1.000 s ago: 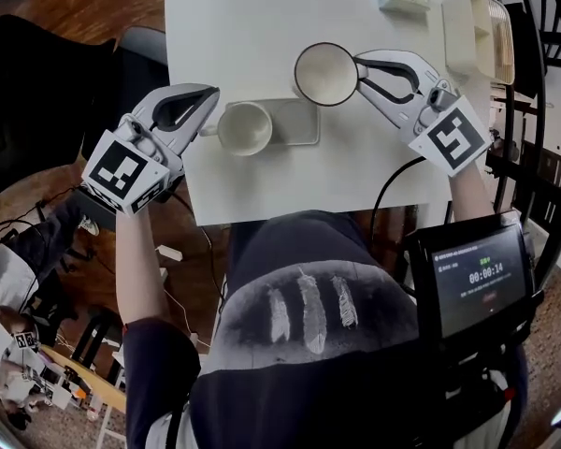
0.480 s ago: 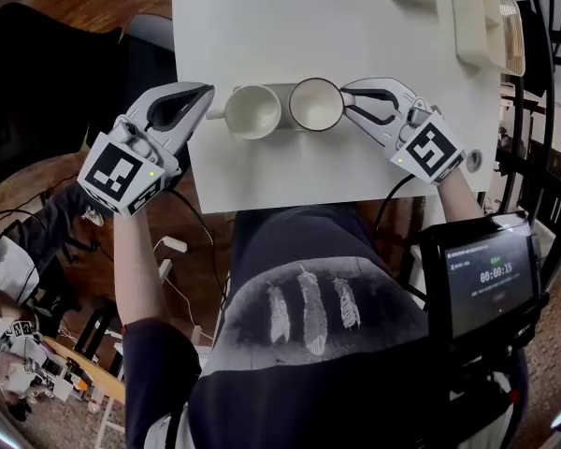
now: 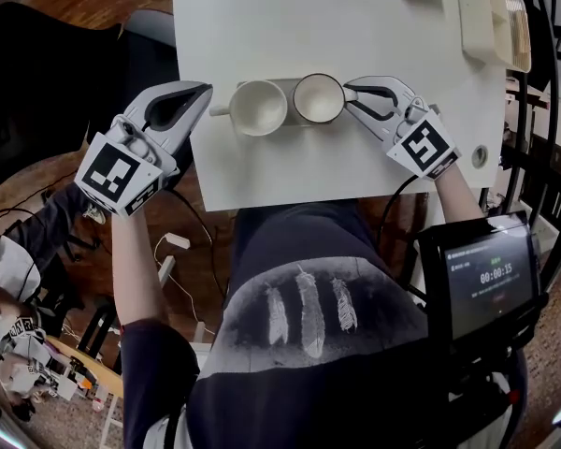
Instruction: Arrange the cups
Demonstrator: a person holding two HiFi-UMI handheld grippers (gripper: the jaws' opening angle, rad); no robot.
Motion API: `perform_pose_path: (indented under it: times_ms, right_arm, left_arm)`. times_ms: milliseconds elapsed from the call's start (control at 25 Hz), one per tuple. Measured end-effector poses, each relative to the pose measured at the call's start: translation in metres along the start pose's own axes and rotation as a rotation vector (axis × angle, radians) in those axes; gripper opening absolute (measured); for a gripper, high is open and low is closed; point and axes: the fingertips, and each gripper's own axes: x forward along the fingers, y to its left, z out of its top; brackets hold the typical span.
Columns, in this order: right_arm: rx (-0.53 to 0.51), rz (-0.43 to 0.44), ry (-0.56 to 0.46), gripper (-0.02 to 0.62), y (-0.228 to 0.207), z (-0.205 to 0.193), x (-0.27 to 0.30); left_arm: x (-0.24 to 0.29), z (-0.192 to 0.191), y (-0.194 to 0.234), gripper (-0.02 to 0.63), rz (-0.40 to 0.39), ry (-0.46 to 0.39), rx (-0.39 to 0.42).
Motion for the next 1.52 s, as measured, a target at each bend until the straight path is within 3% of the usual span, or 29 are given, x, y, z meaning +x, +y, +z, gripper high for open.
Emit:
perform_pose_path:
  times_ms: [360,600,880,1160,1520]
  right_arm:
    - [0.027,-0.031,-0.02,0.069,0.005,-0.01,0.003]
    - [-0.017,-0.047,-0.028,0.069,0.005,-0.013,0.007]
    - [-0.043,-0.158,-0.061,0.067,0.005,-0.009,0.012]
    - [-0.032,-0.129,-0.073,0.074,0.007,-0.011,0.01]
    - [-0.037,-0.105,-0.077,0.138,0.01,-0.002,-0.001]
  left_arm:
    - [0.002,0.001,0.0,0.014,-0.02,0.015,-0.001]
    - [0.003,-0.003,-0.001,0.014,-0.018,0.033,0.004]
    - [-0.001,-0.004,0.001,0.014,-0.026,0.032,0.027]
    - [0.002,-0.003,-0.002,0.014,-0.026,0.046,0.03]
    - [0.0,-0.005,0.003,0.014,-0.014,0.036,0.015]
